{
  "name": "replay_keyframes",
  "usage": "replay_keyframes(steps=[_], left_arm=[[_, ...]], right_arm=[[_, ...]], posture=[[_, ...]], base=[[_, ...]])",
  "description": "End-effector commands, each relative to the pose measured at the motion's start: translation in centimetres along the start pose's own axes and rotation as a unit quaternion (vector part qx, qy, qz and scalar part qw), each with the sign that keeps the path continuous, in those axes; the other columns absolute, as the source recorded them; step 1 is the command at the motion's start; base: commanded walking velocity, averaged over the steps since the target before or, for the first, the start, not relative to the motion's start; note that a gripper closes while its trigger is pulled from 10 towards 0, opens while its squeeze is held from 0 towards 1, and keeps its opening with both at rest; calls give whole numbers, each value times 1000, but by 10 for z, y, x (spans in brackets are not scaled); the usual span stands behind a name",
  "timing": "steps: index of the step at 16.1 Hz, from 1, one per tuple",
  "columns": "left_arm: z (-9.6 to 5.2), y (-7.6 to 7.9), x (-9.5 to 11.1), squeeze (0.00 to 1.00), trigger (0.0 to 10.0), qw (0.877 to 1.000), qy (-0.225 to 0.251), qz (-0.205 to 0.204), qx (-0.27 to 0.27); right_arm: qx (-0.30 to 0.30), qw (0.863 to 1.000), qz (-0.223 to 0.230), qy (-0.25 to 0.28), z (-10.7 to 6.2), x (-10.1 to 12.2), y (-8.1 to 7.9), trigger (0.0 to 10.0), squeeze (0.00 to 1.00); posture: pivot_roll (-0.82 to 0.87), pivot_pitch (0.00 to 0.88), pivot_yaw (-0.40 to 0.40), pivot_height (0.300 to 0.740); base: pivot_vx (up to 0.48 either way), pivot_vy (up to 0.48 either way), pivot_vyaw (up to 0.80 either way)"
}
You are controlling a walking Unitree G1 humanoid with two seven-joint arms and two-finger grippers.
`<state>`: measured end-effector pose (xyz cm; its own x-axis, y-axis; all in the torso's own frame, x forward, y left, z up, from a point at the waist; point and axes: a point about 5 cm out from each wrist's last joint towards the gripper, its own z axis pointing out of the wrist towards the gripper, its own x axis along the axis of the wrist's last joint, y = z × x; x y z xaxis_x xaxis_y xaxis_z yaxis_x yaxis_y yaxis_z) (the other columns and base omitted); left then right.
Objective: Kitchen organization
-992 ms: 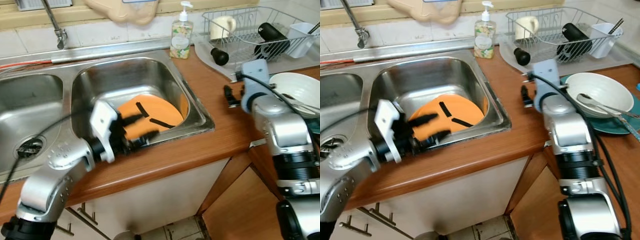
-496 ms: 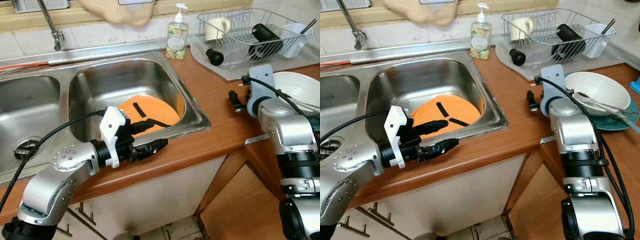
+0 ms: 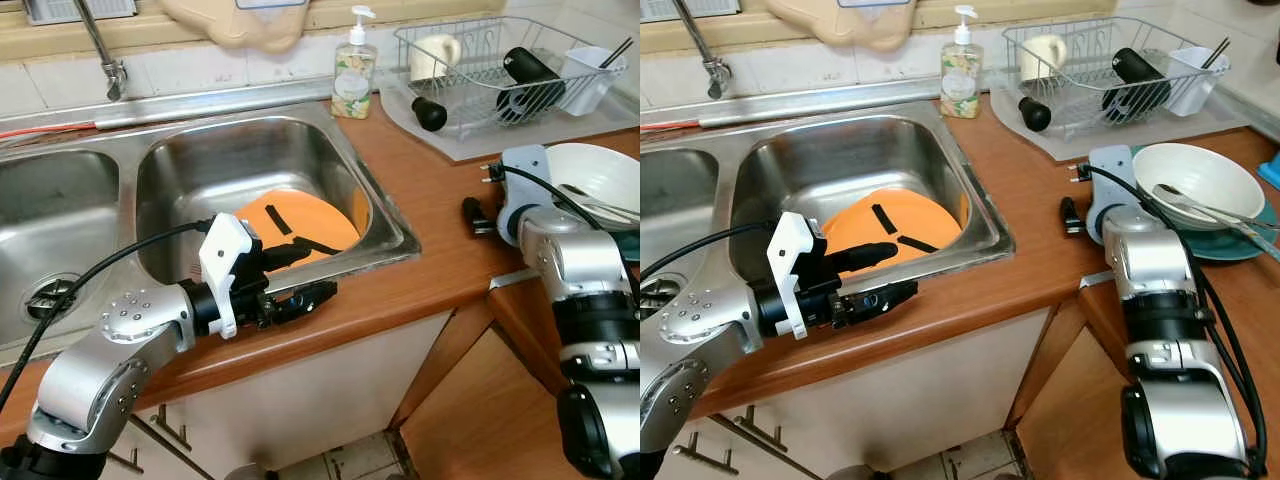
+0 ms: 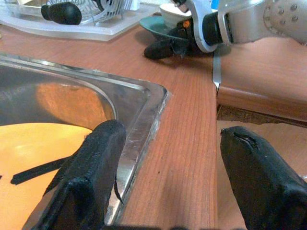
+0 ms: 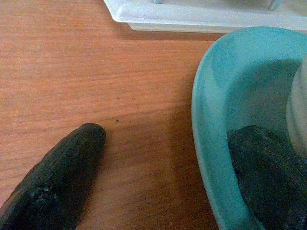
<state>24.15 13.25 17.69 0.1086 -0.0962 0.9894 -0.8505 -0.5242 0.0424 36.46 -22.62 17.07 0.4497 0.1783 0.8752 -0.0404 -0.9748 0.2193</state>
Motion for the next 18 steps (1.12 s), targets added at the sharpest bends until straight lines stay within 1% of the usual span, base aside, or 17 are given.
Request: replay_keyframes(steps=[1,2,4,5,6,7,8,9,11,13,16,18], left_arm=[[-2,0,3,0,10000,1000,3,9,3],[-1,-1,4,0,10000,1000,4,9,5],[-1,-1,4,0,10000,1000,5,9,5],[-1,-1,3,0,10000,1000,4,9,4],[0,-2,3,0,10000,1000,3,9,2],[0,-2,3,0,10000,1000,2,10,2],[1,-4,4,0,10000,1000,3,13,3],[1,-5,5,0,10000,1000,3,15,3],[0,-6,6,0,10000,1000,3,18,3],[-2,-8,6,0,10000,1000,2,20,6],[-3,-9,6,0,10000,1000,2,22,12],[-4,-11,7,0,10000,999,3,25,19]], right_arm=[[5,1000,21,-5,1,2,1,10000,0],[12,999,37,-8,2,2,0,10000,0],[29,998,46,-13,2,3,-3,10000,0],[44,998,41,-16,0,3,-7,10000,0],[67,997,36,-21,-2,2,-14,10000,0],[76,996,36,-22,-2,1,-17,10000,0],[109,993,28,-19,-7,3,-30,10000,0],[120,992,25,-17,-9,4,-35,10000,0],[153,988,18,-13,-15,8,-51,10000,0],[196,981,3,-10,-25,10,-72,10000,0],[229,973,-4,3,-33,14,-88,10000,0],[266,964,-17,17,-41,18,-104,10000,0]], posture=[[-86,0,-1,740],[-88,0,-1,740],[-95,0,4,740],[-97,0,6,740],[-101,0,9,740],[-101,0,9,740],[-100,0,11,740],[-100,0,13,740],[-101,0,15,740],[-99,0,15,740],[-87,0,3,740],[-85,0,1,740]], base=[[0,0,0],[0,0,0],[0,0,0],[0,0,0],[0,0,0],[0,0,0],[0,0,0],[0,0,0],[0,0,0],[0,0,0],[0,0,0],[0,0,0]])
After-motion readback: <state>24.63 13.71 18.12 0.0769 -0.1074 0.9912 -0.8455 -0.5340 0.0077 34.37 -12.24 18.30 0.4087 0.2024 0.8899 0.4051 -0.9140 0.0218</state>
